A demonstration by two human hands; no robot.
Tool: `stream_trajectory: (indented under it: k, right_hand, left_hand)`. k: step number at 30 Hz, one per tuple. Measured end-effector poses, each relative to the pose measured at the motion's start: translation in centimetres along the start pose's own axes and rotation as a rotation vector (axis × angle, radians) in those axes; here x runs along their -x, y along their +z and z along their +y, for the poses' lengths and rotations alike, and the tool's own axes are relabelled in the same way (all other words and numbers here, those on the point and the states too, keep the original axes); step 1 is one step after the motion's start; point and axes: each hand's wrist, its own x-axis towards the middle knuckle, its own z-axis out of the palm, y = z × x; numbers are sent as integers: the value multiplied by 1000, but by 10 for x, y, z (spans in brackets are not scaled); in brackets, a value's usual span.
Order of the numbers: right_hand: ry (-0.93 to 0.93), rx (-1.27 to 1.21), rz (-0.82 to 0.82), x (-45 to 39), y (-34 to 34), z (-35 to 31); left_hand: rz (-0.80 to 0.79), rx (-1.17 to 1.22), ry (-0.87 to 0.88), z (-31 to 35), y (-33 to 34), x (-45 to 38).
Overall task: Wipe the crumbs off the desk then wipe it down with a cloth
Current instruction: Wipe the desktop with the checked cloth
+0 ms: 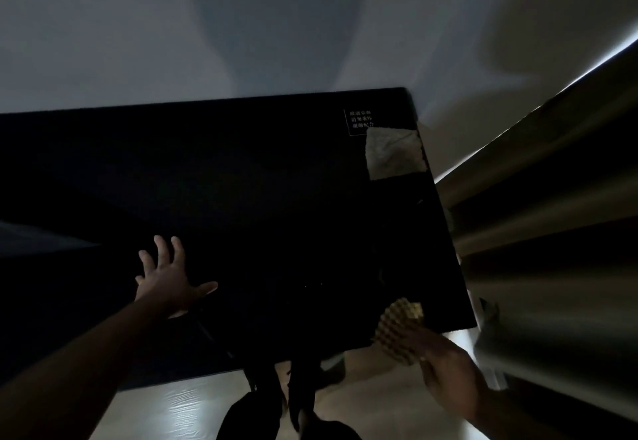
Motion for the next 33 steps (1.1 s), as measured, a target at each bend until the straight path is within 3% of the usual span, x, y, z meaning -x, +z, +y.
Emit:
stream_trajectory:
  k: [3,5,12,15,17,19,22,27,31,33]
  right_hand:
    - [129,41,22,16,-18,10]
    - [194,28,149,-6,-36,13]
    - [357,35,573,-176,-111,27]
    - [304,142,392,-218,-104,41]
    - [463,117,242,-224,-86,35]
    - [576,64,203,-220,-63,18]
    - [550,-8,192,-205,-26,-23]
    - [266,100,134,-154,52,-87]
    - [56,-27,74,-89,84,-114]
    - [42,-126,-44,-52,90,-116]
  left_hand:
    - [-1,2,-3,1,-2,1]
    - [-5,5,1,1,-1,1]
    - [-13,-10,-15,0,1,-1]
    - [-8,-14,-17,0,2,-2]
    - [-2,-17,-17,-1,2,-3]
    - [-6,-13,-17,-1,3,-4]
    - [-4,-15,-13,-3,4,-4]
    - [-5,2,-20,0,3,-1]
    - [-9,11,-20,1,0,1]
    - [-12,22,-27,2,-1,2]
